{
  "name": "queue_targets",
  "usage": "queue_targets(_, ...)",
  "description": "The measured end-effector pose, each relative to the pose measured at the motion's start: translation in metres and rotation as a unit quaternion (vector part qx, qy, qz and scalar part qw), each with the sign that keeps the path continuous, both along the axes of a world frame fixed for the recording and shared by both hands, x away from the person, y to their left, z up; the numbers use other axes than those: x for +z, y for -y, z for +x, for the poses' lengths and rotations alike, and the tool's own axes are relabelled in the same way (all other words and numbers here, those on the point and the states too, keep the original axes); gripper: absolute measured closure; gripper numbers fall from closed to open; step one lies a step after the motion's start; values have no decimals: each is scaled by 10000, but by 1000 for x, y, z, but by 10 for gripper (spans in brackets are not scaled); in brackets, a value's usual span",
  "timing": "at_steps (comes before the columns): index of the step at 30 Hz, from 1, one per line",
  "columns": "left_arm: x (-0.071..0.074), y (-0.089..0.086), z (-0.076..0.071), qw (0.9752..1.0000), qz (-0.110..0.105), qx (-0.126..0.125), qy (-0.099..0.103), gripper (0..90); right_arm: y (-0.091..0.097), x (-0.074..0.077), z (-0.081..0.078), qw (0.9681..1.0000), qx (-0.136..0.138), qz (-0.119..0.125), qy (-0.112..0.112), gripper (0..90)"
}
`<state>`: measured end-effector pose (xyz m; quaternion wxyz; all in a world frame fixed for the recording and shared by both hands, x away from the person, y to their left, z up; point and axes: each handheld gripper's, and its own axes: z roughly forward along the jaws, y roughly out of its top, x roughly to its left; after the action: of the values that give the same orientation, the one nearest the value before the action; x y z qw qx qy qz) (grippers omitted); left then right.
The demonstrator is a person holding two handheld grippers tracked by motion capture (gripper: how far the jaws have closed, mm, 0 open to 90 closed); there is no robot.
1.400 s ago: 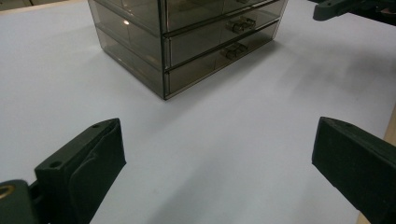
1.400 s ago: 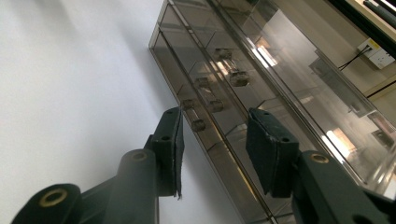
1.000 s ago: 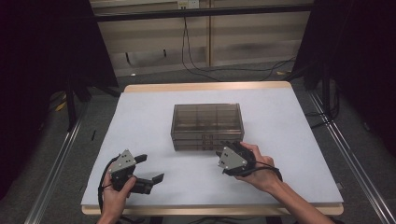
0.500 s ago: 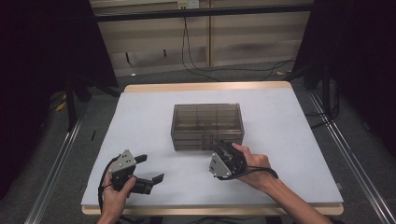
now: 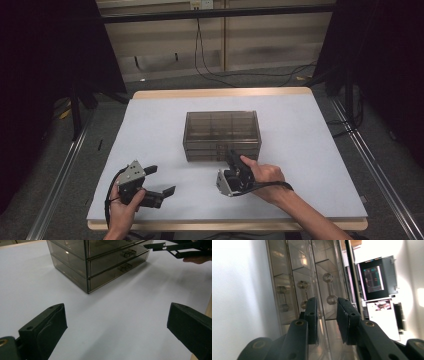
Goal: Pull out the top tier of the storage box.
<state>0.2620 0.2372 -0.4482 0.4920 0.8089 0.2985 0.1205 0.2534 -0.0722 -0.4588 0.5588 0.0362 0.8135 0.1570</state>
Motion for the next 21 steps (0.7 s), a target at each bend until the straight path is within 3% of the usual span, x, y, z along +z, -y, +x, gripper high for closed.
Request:
queue_targets(4,0,-1,1,10000,34,7,23,24,-3,-4,1,9995,50,-269,142,738)
queue_targets(9,0,-1,1,10000,-6,8,11,24,-6,-6,3,9985,15,-435,319,750)
queue_targets(12,0,-1,1,10000,15,4,30,24,-8,-9,3,9984,-129,-408,361,756)
queue_targets(13,0,-1,1,10000,23,9,21,24,-9,-8,4,9978,-62,-467,464,765)
queue_targets(16,0,-1,1,10000,8,1,27,24,-10,-8,5,9977,-139,-451,484,768)
queue_targets(17,0,-1,1,10000,7,2,27,24,-12,-7,5,9982,-71,-447,391,802)
queue_targets(21,0,-1,1,10000,9,-2,30,24,-13,-7,5,9977,-106,-454,484,808)
